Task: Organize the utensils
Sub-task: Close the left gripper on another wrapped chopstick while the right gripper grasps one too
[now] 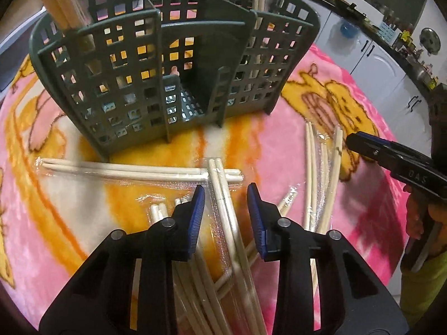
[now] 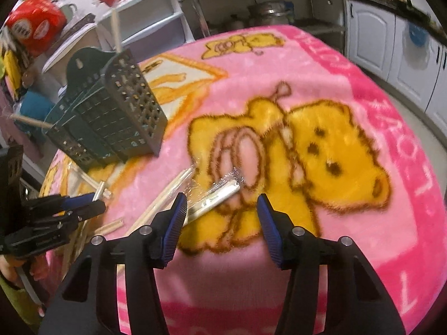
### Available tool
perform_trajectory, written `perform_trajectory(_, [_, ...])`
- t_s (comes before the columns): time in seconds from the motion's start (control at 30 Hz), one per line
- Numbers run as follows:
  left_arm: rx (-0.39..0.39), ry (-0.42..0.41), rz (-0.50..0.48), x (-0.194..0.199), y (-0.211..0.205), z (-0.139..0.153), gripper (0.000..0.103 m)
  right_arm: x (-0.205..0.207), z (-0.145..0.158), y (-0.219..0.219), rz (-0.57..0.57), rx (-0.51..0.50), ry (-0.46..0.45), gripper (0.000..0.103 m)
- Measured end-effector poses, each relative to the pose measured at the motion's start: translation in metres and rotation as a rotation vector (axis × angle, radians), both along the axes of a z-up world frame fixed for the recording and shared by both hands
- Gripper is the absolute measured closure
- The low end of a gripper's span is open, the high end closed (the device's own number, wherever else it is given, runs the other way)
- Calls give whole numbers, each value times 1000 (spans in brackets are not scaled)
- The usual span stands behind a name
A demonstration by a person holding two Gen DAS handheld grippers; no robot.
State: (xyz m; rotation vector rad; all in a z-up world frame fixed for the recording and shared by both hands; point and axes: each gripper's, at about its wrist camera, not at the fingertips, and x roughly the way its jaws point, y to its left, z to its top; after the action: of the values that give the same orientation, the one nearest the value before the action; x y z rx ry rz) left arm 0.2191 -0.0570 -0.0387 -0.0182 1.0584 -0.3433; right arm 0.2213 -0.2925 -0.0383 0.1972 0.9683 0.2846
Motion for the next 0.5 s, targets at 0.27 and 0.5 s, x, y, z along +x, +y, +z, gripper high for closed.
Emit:
perform_trajectory(0.27, [-14, 20, 10, 8, 0, -2, 92, 22, -9, -1, -40, 25, 54, 77])
perform_trajectory(0.5, [-34, 15, 11, 8, 3, 4, 96, 24, 1, -4, -40, 63, 10, 95])
